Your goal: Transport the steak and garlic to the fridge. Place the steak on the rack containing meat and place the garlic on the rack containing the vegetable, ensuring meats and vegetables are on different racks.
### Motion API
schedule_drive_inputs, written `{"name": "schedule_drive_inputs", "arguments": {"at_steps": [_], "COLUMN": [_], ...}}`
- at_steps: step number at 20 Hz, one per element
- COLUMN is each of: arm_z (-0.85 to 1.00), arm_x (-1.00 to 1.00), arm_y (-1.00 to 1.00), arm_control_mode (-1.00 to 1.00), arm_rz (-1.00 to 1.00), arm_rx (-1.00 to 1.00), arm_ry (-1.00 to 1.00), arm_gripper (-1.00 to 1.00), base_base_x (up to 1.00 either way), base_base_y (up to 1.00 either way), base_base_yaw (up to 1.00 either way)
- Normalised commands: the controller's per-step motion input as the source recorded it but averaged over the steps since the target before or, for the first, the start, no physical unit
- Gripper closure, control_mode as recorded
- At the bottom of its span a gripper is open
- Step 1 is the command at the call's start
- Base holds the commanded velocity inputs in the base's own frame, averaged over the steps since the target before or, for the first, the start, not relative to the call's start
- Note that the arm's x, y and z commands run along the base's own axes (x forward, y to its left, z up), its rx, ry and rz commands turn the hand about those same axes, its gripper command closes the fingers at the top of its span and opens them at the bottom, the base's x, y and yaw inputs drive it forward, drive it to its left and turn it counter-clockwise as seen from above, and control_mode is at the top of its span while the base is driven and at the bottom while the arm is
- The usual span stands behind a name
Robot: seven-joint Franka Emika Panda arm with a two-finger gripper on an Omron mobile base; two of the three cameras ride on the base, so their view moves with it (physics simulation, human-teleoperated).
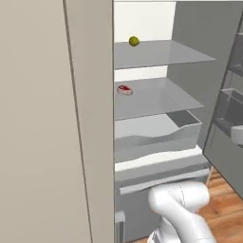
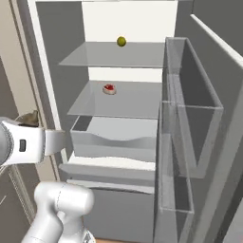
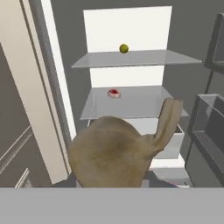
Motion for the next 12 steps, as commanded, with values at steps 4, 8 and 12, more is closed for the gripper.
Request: {"name": "schedule_drive_inputs", "arguments": {"at_steps": [4,8,12], "arm_z": [0.0,0.0,0.0], "arm_x": [0.0,0.0,0.0], "arm_y": [0.0,0.0,0.0], "arm_control_mode": [1.0,1.0,1.0], "arm_rz": [0.0,0.0,0.0], "arm_rx": [0.0,0.0,0.0], "arm_ry": [0.0,0.0,0.0], "arm_gripper": [1.0,1.0,1.0], "base_base_x": [1.0,1.0,0.98], "base_base_y": [-0.15,-0.01,-0.03], "base_base_yaw": [0.0,0.0,0.08]}}
